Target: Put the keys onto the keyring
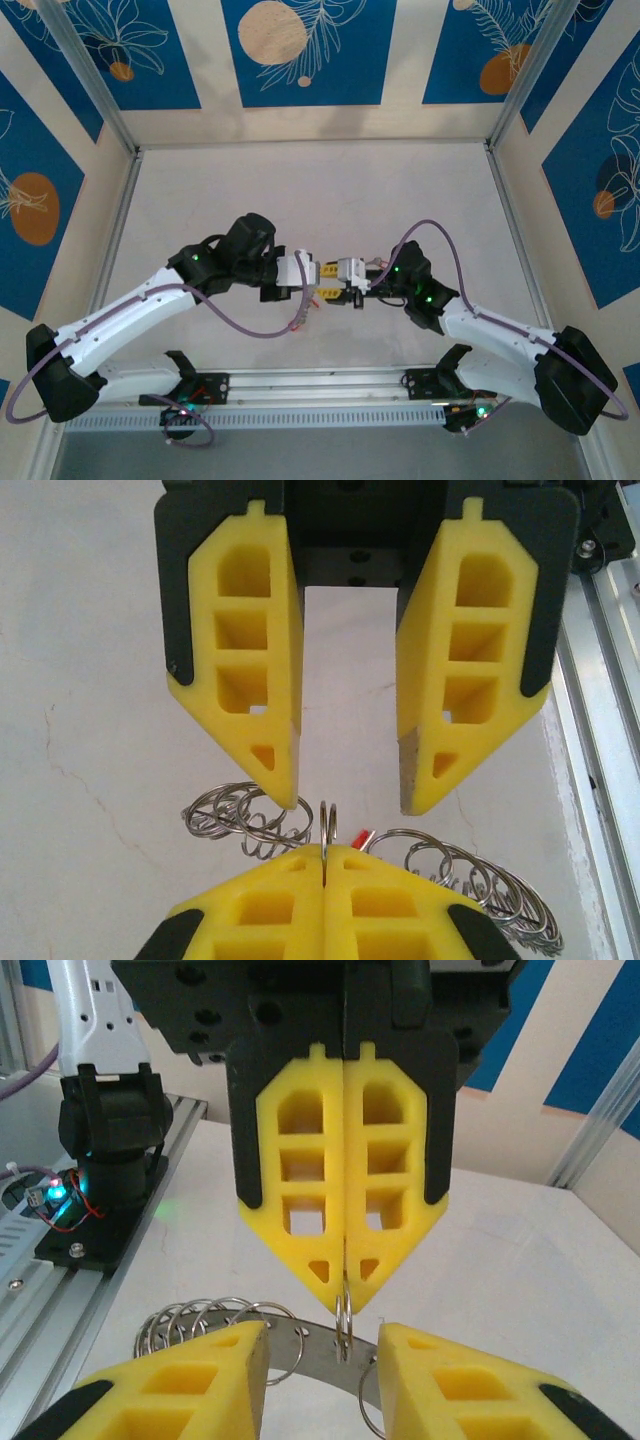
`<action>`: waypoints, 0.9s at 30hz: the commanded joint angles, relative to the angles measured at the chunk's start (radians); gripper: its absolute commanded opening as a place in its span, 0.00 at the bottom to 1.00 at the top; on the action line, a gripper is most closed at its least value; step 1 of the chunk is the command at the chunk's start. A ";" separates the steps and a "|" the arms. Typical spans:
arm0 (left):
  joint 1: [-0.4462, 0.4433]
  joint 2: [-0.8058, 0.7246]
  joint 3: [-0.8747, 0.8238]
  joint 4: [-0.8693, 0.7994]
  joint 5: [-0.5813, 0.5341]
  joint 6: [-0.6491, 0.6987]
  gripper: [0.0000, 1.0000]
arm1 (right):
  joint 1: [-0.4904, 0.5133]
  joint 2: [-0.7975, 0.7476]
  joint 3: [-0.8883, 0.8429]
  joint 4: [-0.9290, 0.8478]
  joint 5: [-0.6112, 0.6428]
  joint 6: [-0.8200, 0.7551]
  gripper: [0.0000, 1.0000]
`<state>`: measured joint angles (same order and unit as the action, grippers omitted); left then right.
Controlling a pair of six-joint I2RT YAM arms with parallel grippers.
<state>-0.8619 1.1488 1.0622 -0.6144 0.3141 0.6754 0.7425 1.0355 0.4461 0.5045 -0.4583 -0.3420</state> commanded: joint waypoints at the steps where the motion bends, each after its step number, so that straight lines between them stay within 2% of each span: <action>1: -0.012 0.003 0.045 -0.013 0.027 0.037 0.00 | 0.018 0.014 0.034 -0.016 0.047 -0.025 0.35; 8: -0.014 0.007 0.047 -0.017 0.038 0.043 0.00 | 0.034 0.063 0.071 -0.029 0.070 -0.048 0.30; 13: -0.014 0.000 0.045 -0.016 0.036 0.049 0.00 | 0.036 0.074 0.082 -0.026 0.067 -0.043 0.02; 14: -0.014 0.001 0.045 -0.018 0.032 0.050 0.00 | 0.037 0.071 0.080 -0.023 0.066 -0.042 0.00; 15: -0.013 0.000 0.043 -0.016 0.028 0.049 0.00 | 0.037 0.069 0.078 -0.017 0.065 -0.038 0.00; 16: -0.013 -0.003 0.040 -0.017 0.024 0.047 0.05 | 0.035 0.067 0.072 0.000 0.062 -0.029 0.00; 18: -0.013 -0.027 0.021 -0.024 0.026 0.049 0.26 | 0.030 0.060 0.056 0.045 0.052 -0.002 0.00; 19: -0.012 -0.049 -0.004 -0.012 0.024 0.051 0.30 | 0.028 0.057 0.043 0.080 0.040 0.020 0.00; 23: -0.012 -0.130 -0.098 0.072 0.017 0.040 0.29 | 0.015 0.049 -0.005 0.194 -0.004 0.067 0.00; 27: -0.012 -0.139 -0.090 0.047 0.029 0.038 0.29 | 0.015 0.048 -0.013 0.209 -0.038 0.052 0.00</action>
<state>-0.8646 1.0187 0.9764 -0.5842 0.3130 0.7139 0.7635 1.1027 0.4416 0.6205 -0.4500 -0.3058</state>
